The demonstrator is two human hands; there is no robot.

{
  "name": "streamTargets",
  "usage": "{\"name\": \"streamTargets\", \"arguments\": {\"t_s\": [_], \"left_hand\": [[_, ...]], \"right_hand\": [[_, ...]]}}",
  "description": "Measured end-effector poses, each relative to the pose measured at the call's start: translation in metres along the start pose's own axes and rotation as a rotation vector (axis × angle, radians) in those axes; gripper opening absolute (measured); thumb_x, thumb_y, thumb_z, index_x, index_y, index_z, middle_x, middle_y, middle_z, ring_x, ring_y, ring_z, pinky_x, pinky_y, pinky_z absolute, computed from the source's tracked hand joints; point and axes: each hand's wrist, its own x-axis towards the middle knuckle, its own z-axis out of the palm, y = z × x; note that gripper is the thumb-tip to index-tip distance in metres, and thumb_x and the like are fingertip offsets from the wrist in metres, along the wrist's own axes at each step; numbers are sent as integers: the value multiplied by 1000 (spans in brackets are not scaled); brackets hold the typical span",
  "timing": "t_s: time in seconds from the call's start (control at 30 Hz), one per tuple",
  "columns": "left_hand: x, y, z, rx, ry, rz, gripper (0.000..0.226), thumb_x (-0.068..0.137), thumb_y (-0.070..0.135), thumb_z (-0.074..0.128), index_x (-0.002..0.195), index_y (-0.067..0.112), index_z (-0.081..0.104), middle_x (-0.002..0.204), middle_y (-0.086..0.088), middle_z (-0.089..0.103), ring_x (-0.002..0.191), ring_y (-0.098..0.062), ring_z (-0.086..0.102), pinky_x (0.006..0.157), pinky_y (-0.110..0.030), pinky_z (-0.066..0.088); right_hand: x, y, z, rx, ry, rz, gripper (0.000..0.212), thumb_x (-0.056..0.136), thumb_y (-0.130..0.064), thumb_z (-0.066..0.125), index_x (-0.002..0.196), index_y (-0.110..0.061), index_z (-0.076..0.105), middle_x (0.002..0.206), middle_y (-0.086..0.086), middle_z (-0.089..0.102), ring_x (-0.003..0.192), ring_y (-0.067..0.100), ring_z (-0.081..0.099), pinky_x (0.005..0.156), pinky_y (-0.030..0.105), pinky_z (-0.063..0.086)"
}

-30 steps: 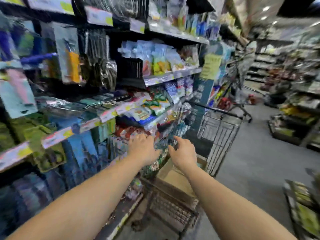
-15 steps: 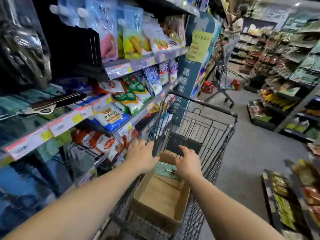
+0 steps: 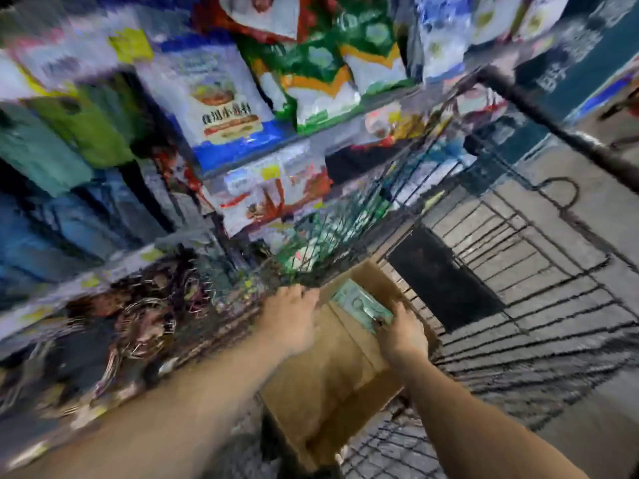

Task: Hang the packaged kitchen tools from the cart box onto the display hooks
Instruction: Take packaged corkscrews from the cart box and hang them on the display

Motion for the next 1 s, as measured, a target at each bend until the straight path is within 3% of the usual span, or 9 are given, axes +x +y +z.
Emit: {"name": "streamTargets", "arguments": {"t_s": [0.17,0.3,0.47,0.7,0.9,1.0], "left_hand": [[37,25,58,-34,-132,-126,72,91,61,51,151,26,33,151,-8,40,141,-30,33,115,-43,32],[51,29,91,-128,-216,-234,69,94,54,52,153,27,29,150,-6,37,140,-30,30,115,-41,31],[57,38,109,-214,-260,-302,68,97,51,51,155,25,25,159,-8,28,148,-28,21,120,-35,16],[53,44,123,-241,-194,-298,69,94,56,51,153,26,29,152,-6,36,143,-27,29,118,-37,23],[32,41,111,-291,-140,-284,69,95,54,51,154,25,29,152,-8,38,142,-29,31,117,-38,26],[12,33,102,-332,-148,-293,74,95,56,51,155,22,26,155,-12,35,145,-31,28,118,-38,24]], "right_hand": [[70,47,29,-58,-120,-12,63,90,-26,61,147,-20,33,139,9,49,128,30,48,106,41,41],[109,69,60,-86,-202,-18,70,90,-26,63,150,-23,27,141,9,46,131,30,45,110,46,37],[137,79,89,-121,-269,16,78,87,-33,65,151,-26,21,144,12,42,134,33,40,112,53,29],[139,78,102,-254,-248,-5,35,96,-26,54,129,-16,48,132,14,49,125,34,45,107,48,33],[101,80,77,18,-360,5,22,99,-25,51,120,-21,53,112,4,55,109,25,56,101,44,43],[66,69,55,339,-445,42,21,97,-20,57,117,-20,56,92,-4,56,89,14,57,82,30,46]]}}
